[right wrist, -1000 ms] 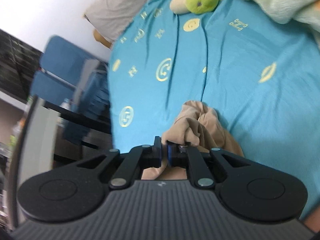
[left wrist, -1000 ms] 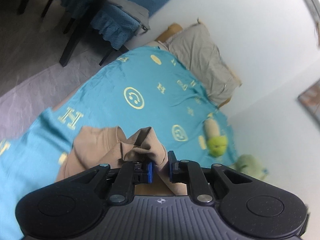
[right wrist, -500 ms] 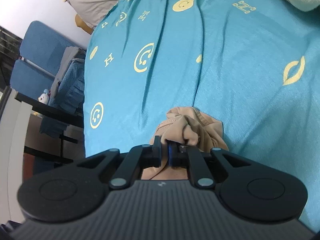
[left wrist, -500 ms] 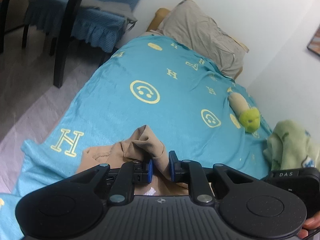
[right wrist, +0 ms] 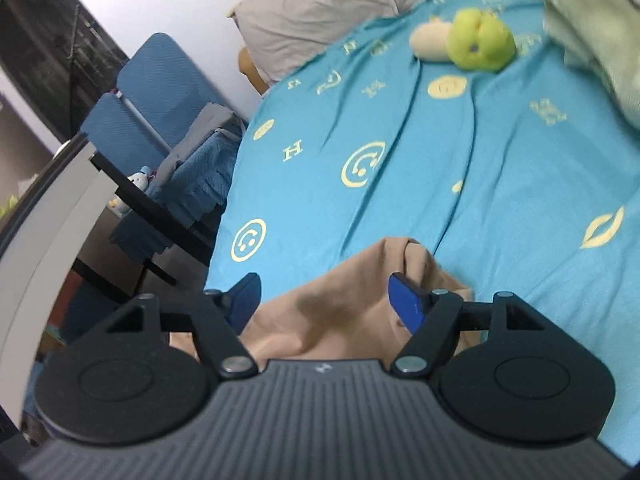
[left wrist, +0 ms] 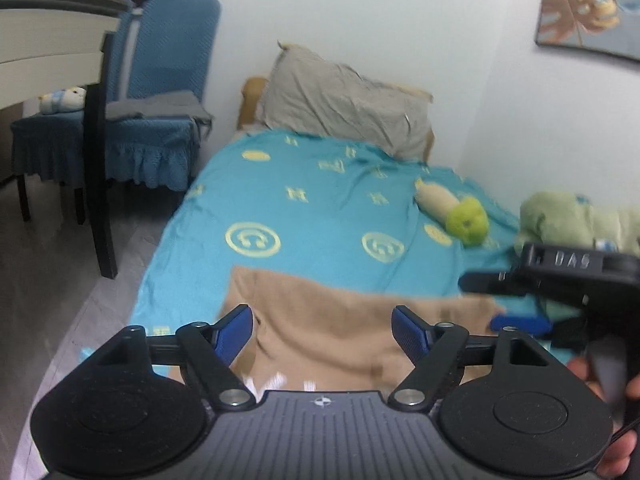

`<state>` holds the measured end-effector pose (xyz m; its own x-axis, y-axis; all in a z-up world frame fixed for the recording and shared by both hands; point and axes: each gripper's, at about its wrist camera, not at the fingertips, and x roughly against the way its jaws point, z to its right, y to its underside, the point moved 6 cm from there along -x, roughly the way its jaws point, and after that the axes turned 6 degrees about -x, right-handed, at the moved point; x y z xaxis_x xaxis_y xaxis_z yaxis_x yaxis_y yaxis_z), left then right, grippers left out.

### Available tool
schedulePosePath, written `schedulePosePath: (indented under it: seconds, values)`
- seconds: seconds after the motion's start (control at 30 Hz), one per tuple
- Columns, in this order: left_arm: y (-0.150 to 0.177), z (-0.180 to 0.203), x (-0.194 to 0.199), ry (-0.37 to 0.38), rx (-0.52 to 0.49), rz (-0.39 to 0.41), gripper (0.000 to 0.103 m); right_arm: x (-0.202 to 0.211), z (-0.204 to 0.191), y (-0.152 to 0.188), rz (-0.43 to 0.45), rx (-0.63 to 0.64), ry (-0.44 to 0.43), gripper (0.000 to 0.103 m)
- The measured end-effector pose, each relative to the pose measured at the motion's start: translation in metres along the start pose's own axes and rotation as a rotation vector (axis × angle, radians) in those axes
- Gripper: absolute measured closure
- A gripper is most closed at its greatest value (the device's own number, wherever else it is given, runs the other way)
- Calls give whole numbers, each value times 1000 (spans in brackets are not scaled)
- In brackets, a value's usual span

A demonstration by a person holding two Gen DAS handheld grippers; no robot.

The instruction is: Fold clothes

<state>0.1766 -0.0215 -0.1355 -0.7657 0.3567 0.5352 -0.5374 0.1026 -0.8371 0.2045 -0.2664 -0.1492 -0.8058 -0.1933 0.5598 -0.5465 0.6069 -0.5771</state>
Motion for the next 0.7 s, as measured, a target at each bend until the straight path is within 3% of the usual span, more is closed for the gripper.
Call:
schedulePosePath:
  seconds: [0.23,0.43,0.7]
  values:
    - [28,-11,-32,-88,-34,-153,26,-23,10,12,-37,131,77,40]
    - [30,-5,-25,-113,-100,-147,26,-27,6,24,-47,246,134,42]
    - [32,9,33,-70,-21,-134,26,41,-13,37,-13,260,106,41]
